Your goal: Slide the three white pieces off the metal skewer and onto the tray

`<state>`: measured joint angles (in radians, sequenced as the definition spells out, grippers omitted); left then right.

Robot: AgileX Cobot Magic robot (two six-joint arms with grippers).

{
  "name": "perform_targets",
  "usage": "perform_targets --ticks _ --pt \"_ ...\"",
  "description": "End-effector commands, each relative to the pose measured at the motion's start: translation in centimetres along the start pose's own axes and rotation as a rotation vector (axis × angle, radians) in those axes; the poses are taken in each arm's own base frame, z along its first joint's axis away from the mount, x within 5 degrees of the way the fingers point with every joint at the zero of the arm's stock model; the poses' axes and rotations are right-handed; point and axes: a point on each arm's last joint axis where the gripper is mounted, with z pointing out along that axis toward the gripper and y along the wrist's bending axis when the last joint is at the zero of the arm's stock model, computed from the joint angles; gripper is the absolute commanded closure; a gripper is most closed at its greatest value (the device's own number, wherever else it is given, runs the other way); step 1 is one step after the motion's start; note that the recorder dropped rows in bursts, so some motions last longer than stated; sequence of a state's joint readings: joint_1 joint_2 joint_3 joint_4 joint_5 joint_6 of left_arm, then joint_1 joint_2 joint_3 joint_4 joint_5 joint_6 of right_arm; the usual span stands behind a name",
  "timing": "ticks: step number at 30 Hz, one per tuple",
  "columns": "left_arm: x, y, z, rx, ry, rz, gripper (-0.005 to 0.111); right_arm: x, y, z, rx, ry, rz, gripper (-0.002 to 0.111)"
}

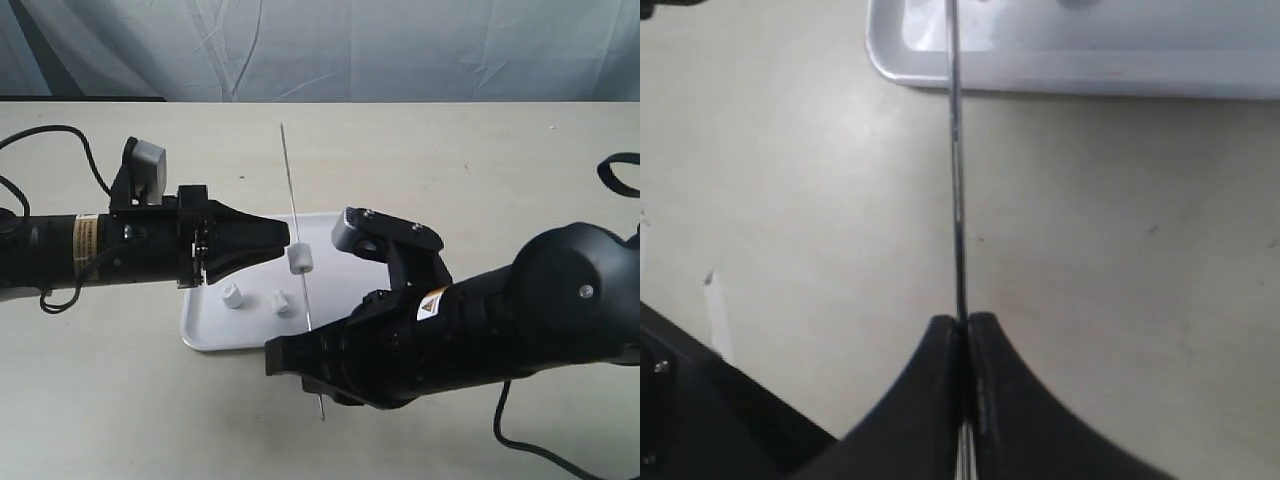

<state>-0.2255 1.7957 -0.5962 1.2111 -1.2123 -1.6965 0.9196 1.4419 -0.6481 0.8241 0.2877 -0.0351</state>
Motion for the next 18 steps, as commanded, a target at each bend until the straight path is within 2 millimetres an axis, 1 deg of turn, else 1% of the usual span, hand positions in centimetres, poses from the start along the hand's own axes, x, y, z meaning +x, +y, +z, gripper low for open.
perform_targets --ticks 1,18 --pt "0.01 -0.3 0.15 0.014 0.004 0.013 0.082 -0.61 0.89 -0.31 -0.025 -0.005 -0.034 0.109" --pt "0.19 -0.27 0.15 0.012 0.024 0.017 0.082 -0.51 1.45 -0.4 -0.071 0.02 -0.073 0.109"
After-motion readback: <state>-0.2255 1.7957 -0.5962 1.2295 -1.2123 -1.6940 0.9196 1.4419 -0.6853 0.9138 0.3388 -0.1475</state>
